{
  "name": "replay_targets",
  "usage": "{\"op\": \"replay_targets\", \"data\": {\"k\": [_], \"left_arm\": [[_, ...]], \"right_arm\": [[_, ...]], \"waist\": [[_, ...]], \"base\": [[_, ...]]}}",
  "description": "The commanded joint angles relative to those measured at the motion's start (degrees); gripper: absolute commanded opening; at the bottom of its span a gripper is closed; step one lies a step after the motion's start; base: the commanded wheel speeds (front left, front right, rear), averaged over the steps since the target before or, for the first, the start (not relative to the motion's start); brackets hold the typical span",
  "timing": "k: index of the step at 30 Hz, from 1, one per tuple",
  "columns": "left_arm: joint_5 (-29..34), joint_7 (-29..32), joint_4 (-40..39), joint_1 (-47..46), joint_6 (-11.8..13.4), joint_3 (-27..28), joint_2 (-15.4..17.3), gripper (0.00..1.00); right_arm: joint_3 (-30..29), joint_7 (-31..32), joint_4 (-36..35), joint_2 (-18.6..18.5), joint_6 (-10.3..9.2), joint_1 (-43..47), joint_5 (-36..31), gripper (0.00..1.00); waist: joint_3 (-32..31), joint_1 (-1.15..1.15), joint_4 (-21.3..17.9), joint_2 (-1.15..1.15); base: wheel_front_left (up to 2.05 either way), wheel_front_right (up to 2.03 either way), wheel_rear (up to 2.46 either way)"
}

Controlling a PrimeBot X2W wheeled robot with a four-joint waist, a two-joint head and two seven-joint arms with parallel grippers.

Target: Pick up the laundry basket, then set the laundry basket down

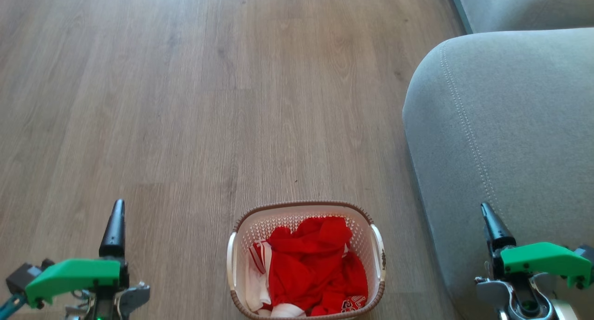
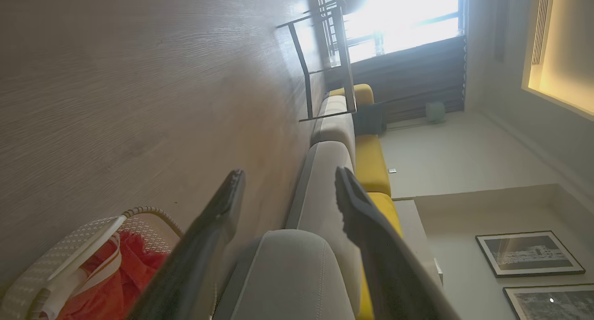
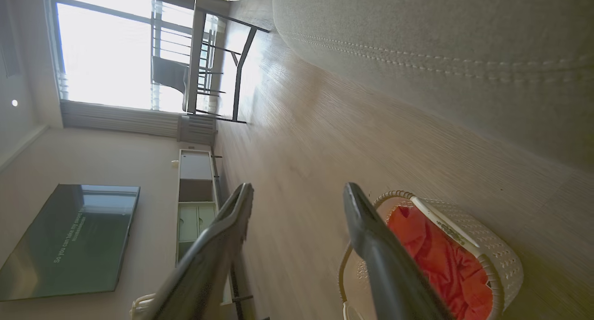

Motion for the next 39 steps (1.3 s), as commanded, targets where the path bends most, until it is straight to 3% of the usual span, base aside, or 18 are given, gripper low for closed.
{"op": "replay_targets", "data": {"k": [1, 20, 30, 39], "left_arm": [[2.5, -0.7, -3.4, -3.9, 0.7, 0.8, 0.5, 1.00], [22.2, -3.7, -11.8, -6.1, 9.3, -4.4, 0.6, 1.00], [34.9, -5.4, -14.7, -7.5, 13.0, -9.7, 0.9, 1.00], [44.6, -6.9, -14.0, -9.3, 19.4, -18.8, 5.6, 1.00]], "right_arm": [[0.4, -0.8, -2.8, -0.4, 0.13, -3.7, -2.7, 1.00], [2.8, -3.8, -9.6, -0.5, 0.19, -6.5, -24.8, 1.00], [4.0, -5.5, -12.1, -0.6, 0.22, -7.5, -36.5, 1.00], [6.4, -7.0, -12.3, -0.7, 0.25, -8.3, -46.7, 1.00]], "waist": [[0.1, 0.00, 0.1, 0.00], [0.6, 0.00, 1.0, 0.00], [0.8, 0.00, 1.3, 0.00], [0.6, 0.00, 1.3, 0.00]], "base": [[0.00, 0.00, 0.00], [0.00, 0.00, 0.00], [0.00, 0.00, 0.00], [0.00, 0.00, 0.00]]}}
